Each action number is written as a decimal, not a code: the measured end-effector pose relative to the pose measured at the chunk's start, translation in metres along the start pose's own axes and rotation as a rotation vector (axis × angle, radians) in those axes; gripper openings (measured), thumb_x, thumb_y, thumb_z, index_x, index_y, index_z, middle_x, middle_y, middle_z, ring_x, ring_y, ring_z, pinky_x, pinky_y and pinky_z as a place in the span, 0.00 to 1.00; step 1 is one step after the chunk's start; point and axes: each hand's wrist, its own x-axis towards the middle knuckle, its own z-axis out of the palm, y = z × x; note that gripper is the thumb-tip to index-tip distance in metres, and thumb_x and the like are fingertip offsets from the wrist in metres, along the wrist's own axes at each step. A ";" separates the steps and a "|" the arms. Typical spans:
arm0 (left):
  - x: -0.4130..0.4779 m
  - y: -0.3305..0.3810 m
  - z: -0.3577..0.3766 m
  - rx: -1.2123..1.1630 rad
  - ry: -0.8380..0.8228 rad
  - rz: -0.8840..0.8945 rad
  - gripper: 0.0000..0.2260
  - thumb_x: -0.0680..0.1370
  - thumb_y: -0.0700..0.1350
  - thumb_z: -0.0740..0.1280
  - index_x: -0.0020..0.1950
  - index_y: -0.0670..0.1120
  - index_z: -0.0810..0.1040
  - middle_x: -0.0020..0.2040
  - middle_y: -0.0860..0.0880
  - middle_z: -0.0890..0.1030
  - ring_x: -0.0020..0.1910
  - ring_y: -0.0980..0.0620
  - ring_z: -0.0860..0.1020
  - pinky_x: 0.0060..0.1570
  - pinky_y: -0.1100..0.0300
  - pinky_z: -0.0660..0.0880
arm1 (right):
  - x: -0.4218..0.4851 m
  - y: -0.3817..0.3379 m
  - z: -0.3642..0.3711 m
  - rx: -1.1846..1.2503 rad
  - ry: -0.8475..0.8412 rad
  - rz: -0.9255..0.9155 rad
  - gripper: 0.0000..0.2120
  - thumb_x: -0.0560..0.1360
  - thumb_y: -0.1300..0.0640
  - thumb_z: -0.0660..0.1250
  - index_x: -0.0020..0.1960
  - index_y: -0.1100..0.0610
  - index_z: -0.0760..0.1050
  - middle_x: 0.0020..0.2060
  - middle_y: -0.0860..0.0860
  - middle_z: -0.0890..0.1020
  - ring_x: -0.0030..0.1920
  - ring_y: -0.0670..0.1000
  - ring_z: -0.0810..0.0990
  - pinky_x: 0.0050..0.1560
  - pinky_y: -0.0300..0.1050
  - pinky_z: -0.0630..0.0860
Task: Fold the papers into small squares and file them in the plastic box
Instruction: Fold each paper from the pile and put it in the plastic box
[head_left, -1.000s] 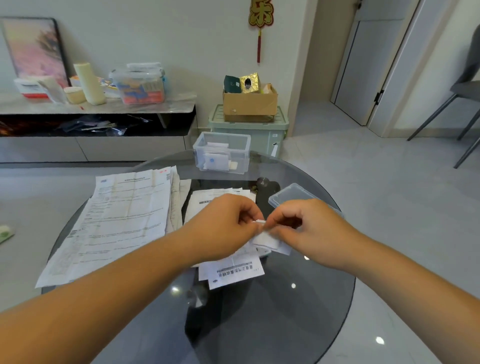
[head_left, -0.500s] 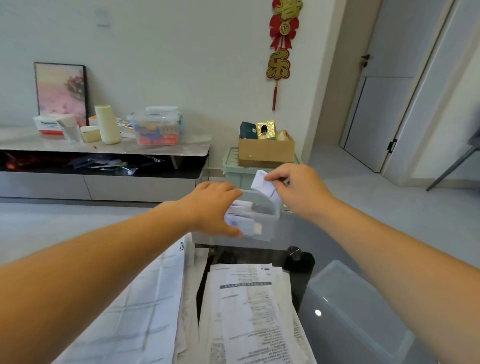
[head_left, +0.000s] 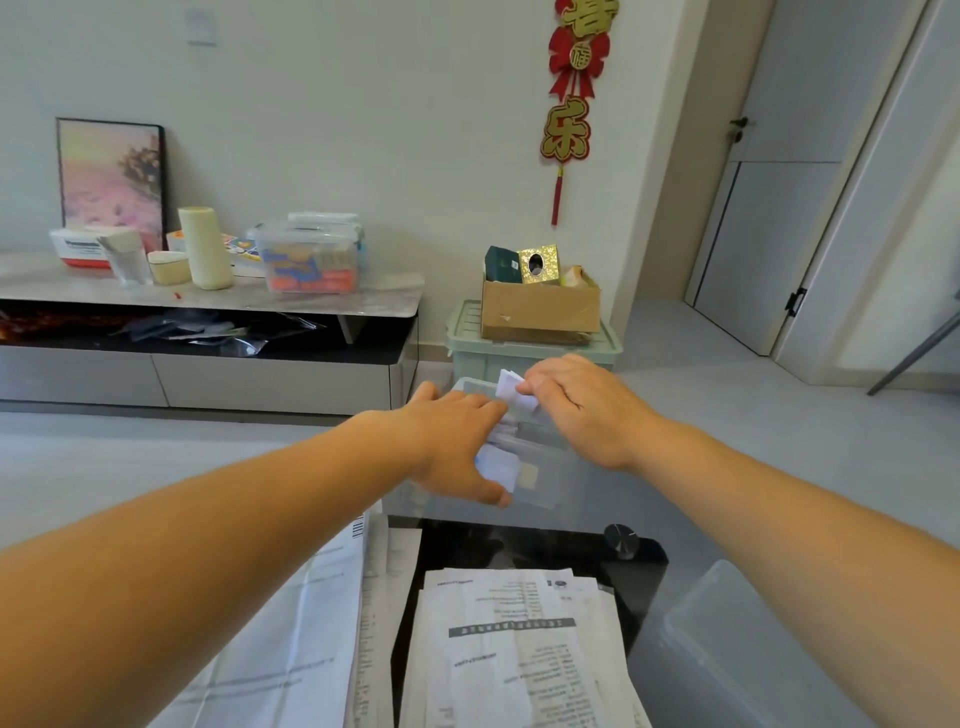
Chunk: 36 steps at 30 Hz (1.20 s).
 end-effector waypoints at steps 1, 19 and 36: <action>0.001 0.000 0.000 0.005 -0.005 -0.004 0.40 0.72 0.71 0.66 0.77 0.52 0.60 0.74 0.50 0.69 0.71 0.46 0.67 0.72 0.44 0.56 | 0.000 -0.001 0.001 -0.001 -0.007 -0.002 0.17 0.85 0.50 0.48 0.44 0.42 0.71 0.50 0.44 0.79 0.54 0.46 0.72 0.56 0.49 0.72; -0.010 0.024 0.000 0.109 -0.018 -0.067 0.30 0.72 0.66 0.71 0.67 0.50 0.73 0.61 0.48 0.73 0.55 0.47 0.74 0.56 0.52 0.73 | -0.011 -0.004 0.006 0.039 -0.067 -0.019 0.21 0.85 0.46 0.47 0.44 0.51 0.73 0.44 0.48 0.78 0.50 0.43 0.71 0.54 0.50 0.72; -0.052 0.064 0.013 -0.054 0.169 -0.127 0.37 0.73 0.67 0.67 0.78 0.56 0.61 0.76 0.48 0.53 0.77 0.43 0.49 0.74 0.45 0.53 | -0.054 -0.024 -0.008 -0.160 -0.306 -0.138 0.32 0.80 0.35 0.38 0.59 0.44 0.78 0.50 0.32 0.73 0.55 0.41 0.66 0.57 0.49 0.72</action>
